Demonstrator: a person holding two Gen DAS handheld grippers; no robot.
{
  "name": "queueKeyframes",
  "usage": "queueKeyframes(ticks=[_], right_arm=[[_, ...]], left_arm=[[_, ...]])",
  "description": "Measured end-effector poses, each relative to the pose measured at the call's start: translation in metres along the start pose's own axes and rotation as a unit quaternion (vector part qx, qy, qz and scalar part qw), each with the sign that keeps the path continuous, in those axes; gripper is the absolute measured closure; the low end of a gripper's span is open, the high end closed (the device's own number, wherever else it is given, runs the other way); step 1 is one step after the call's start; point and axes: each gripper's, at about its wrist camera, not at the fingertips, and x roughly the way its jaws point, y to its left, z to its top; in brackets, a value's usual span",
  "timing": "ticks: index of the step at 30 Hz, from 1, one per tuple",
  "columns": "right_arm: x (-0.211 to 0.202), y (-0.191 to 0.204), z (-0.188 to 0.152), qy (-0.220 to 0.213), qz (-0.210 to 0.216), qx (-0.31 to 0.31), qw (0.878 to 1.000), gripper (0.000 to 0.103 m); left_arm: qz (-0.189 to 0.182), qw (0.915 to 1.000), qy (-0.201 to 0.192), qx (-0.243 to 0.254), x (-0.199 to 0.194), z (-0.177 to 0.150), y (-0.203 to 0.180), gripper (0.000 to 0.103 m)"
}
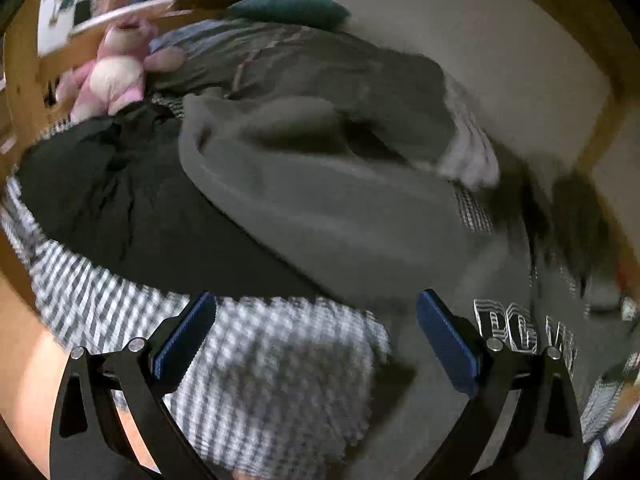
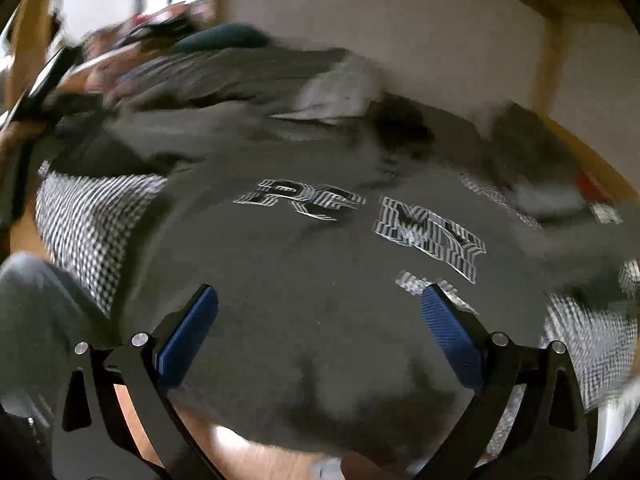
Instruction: Fold large clothes
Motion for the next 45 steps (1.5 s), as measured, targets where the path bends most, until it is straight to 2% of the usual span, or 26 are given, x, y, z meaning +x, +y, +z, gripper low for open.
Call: queueKeyframes(ticks=[4,7,8,11,12,16,17,18,19,20,22,25,27,28,30,31,32,33,35,37,38,41,45], right_arm=[[0.049,0.079,0.037,-0.007,0.038,-0.091,0.995,0.002],[0.071,0.128,0.060,-0.024,0.034,-0.156,0.987,0.002],[0.077,0.140,0.065,-0.029,0.030,-0.173,0.984,0.002],[0.089,0.169,0.079,-0.045,0.036,-0.205,0.977,0.002],[0.094,0.177,0.084,-0.051,0.042,-0.209,0.976,0.002],[0.121,0.195,0.098,-0.054,0.048,-0.223,0.972,0.002],[0.127,0.199,0.102,-0.058,0.046,-0.226,0.971,0.002],[0.134,0.204,0.108,-0.065,0.049,-0.229,0.970,0.002],[0.136,0.207,0.111,-0.074,0.053,-0.229,0.969,0.002],[0.139,0.211,0.117,-0.084,0.056,-0.230,0.968,0.002],[0.142,0.221,0.129,-0.114,0.061,-0.237,0.963,0.002],[0.154,0.244,0.147,-0.140,0.060,-0.252,0.956,0.003],[0.164,0.259,0.158,-0.150,0.077,-0.254,0.952,0.022],[0.171,0.265,0.162,-0.150,0.073,-0.254,0.953,0.039],[0.183,0.278,0.167,-0.151,0.059,-0.252,0.954,0.046],[0.188,0.283,0.168,-0.148,0.053,-0.251,0.955,0.060],[0.194,0.287,0.169,-0.145,0.043,-0.250,0.956,0.069],[0.199,0.289,0.169,-0.142,0.033,-0.246,0.958,0.069],[0.205,0.292,0.173,-0.140,0.020,-0.232,0.962,0.082],[0.211,0.295,0.176,-0.128,0.005,-0.233,0.964,0.091],[0.213,0.295,0.179,-0.121,0.004,-0.229,0.966,0.095],[0.211,0.289,0.186,-0.115,0.004,-0.204,0.972,0.097],[0.193,0.277,0.187,-0.139,0.005,-0.180,0.974,0.097]], left_arm=[[-0.027,0.9983,0.003,-0.052,0.042,0.047,0.055,0.004],[-0.027,0.9962,-0.015,-0.082,0.068,0.086,0.096,0.004],[-0.027,0.9949,-0.006,-0.097,0.079,0.095,0.107,0.004],[-0.074,0.9828,0.058,-0.159,0.126,0.117,0.139,0.005],[-0.085,0.9807,0.068,-0.163,0.137,0.124,0.143,0.005],[-0.093,0.9841,0.067,-0.135,0.149,0.146,0.138,0.005],[-0.100,0.9841,0.065,-0.132,0.152,0.155,0.140,0.010],[-0.108,0.9837,0.061,-0.130,0.153,0.161,0.141,0.019],[-0.112,0.9831,0.057,-0.133,0.152,0.167,0.143,0.047],[-0.103,0.9826,0.055,-0.144,0.151,0.172,0.149,0.064],[-0.124,0.9763,0.058,-0.168,0.152,0.177,0.161,0.077],[-0.151,0.9729,0.066,-0.163,0.154,0.178,0.168,0.088],[-0.169,0.9696,0.056,-0.168,0.148,0.177,0.173,0.090],[-0.178,0.9674,0.048,-0.173,0.142,0.177,0.176,0.090],[-0.197,0.9631,0.033,-0.181,0.129,0.179,0.182,0.092],[-0.211,0.9610,0.015,-0.178,0.118,0.182,0.185,0.094],[-0.216,0.9609,0.003,-0.174,0.111,0.185,0.184,0.094],[-0.220,0.9608,-0.009,-0.169,0.100,0.188,0.185,0.094],[-0.228,0.9612,-0.018,-0.154,0.088,0.194,0.181,0.095],[-0.220,0.9659,-0.014,-0.136,0.085,0.195,0.173,0.095],[-0.225,0.9644,-0.015,-0.138,0.083,0.195,0.171,0.095],[-0.251,0.9579,-0.034,-0.136,0.067,0.197,0.164,0.095],[-0.272,0.9563,-0.060,-0.088,0.028,0.205,0.131,0.095]])
